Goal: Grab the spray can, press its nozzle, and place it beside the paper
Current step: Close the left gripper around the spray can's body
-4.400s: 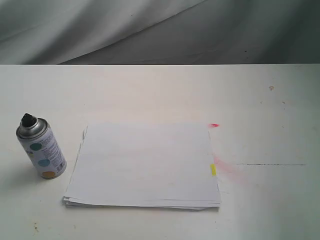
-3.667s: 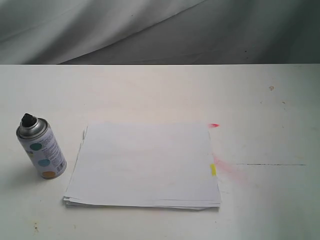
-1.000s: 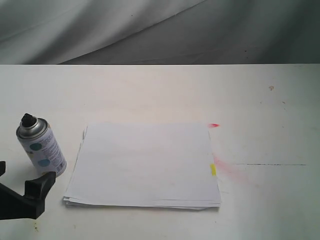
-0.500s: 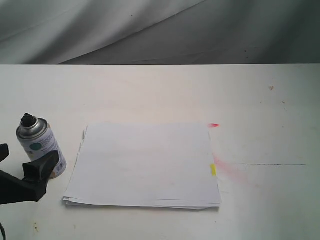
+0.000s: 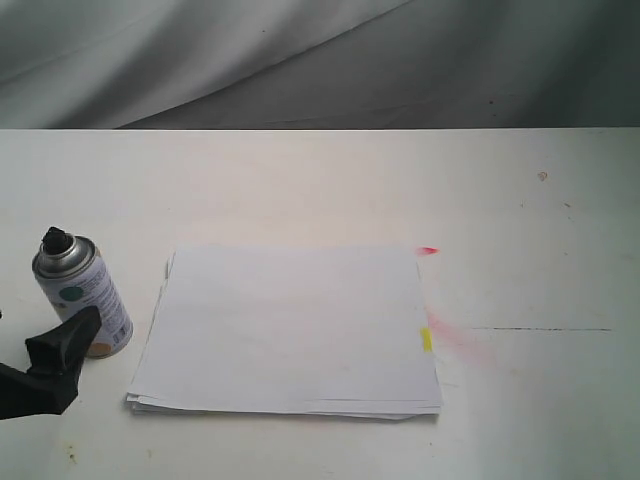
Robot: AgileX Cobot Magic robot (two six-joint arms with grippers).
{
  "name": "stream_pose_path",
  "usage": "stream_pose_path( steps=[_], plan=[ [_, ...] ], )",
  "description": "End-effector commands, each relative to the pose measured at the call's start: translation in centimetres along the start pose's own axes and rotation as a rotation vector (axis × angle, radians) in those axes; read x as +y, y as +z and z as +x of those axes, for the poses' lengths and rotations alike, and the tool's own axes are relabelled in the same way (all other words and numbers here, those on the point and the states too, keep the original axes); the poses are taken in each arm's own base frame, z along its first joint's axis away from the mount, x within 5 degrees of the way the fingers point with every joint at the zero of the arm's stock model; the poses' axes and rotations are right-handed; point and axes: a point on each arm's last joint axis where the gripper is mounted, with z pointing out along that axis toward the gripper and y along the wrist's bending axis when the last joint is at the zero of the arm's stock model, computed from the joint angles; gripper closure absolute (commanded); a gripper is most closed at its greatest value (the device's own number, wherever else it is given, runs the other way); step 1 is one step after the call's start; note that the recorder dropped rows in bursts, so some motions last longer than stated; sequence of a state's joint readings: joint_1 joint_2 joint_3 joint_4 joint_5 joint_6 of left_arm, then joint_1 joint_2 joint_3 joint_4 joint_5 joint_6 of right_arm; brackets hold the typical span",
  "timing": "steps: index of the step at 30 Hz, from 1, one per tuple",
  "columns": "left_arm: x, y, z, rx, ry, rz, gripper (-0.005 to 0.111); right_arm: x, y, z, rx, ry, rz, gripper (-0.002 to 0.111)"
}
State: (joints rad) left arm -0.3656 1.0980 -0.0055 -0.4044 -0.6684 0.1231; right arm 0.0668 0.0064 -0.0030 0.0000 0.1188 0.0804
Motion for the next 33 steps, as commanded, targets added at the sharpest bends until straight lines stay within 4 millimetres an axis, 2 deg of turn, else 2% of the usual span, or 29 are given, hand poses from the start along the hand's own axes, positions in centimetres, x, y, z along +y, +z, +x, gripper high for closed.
stream_pose_path(
  steps=[1, 5, 10, 13, 16, 21, 33],
  plan=[
    [0.1, 0.7, 0.7, 0.03, 0.035, -0.025, 0.017, -0.1, 0.0, 0.1, -0.005, -0.003, 0.007, 0.108],
    [-0.3, 3.1, 1.5, 0.08, 0.057, -0.044, 0.017, -0.1, 0.0, 0.1, -0.005, -0.003, 0.007, 0.108],
    [-0.1, 4.4, 2.8, 0.07, 0.059, -0.07, 0.017, -0.1, 0.0, 0.1, -0.005, -0.003, 0.007, 0.108],
    [-0.1, 5.2, 3.1, 0.043, 0.061, -0.081, 0.017, -0.1, 0.0, 0.1, -0.005, -0.003, 0.007, 0.108],
    [-0.3, 6.9, 3.6, 0.048, 0.074, -0.103, 0.017, -0.1, 0.0, 0.1, -0.005, -0.003, 0.007, 0.108],
    [-0.5, 8.8, 3.6, 0.04, 0.061, -0.13, 0.017, -0.1, 0.0, 0.1, -0.005, -0.003, 0.007, 0.108],
    [-0.2, 9.7, 2.7, 0.003, 0.06, -0.209, 0.017, -0.1, 0.0, 0.1, -0.005, -0.003, 0.007, 0.108]
  ],
)
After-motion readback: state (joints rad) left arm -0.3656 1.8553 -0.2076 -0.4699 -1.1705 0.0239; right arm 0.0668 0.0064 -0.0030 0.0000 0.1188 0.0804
